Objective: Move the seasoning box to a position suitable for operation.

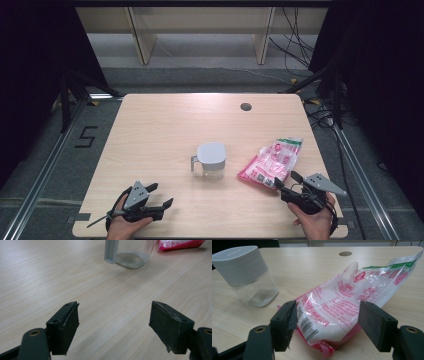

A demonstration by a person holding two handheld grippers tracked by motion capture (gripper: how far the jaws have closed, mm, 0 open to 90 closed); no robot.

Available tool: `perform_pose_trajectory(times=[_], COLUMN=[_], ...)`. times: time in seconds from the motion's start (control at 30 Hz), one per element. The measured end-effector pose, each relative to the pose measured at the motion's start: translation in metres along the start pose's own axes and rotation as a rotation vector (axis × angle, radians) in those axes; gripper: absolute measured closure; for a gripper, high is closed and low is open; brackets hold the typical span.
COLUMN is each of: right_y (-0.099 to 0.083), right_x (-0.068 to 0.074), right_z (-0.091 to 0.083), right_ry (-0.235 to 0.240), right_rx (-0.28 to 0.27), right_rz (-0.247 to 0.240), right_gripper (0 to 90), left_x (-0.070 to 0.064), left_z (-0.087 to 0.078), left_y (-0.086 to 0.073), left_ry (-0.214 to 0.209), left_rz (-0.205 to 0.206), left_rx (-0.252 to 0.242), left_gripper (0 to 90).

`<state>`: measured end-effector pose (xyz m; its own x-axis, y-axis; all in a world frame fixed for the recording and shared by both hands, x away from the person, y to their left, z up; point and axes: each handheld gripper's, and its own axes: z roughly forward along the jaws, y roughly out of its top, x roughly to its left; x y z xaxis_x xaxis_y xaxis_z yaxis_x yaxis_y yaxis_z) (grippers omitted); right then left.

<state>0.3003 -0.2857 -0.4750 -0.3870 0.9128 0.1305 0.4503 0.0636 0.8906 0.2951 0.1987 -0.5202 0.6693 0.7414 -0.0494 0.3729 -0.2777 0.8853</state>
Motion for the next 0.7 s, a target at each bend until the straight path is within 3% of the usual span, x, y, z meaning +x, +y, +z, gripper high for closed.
perform_pose_trajectory(times=[0.3, 0.4, 0.43, 0.6, 0.7], right_y=[0.000, 0.000, 0.000, 0.000, 0.000], right_x=[0.001, 0.001, 0.001, 0.000, 0.000], right_z=[0.001, 0.001, 0.001, 0.001, 0.001], right_ry=[-0.011, -0.011, -0.010, -0.003, -0.004], right_rx=[0.003, 0.000, 0.001, -0.006, -0.006], right_rz=[0.002, 0.004, 0.003, -0.002, -0.007], right_gripper=[32.8, 32.8, 32.8, 32.8, 32.8], left_x=[0.000, 0.000, 0.002, 0.005, 0.007], left_z=[0.002, 0.004, 0.005, 0.010, 0.017], left_y=[0.005, 0.010, 0.014, 0.021, 0.033], left_ry=[0.003, 0.003, -0.002, -0.005, -0.012], left_rz=[0.004, 0.004, 0.024, 0.017, 0.031], left_rx=[-0.003, -0.007, -0.011, -0.023, -0.027], left_gripper=[22.7, 22.9, 23.0, 23.5, 25.1])
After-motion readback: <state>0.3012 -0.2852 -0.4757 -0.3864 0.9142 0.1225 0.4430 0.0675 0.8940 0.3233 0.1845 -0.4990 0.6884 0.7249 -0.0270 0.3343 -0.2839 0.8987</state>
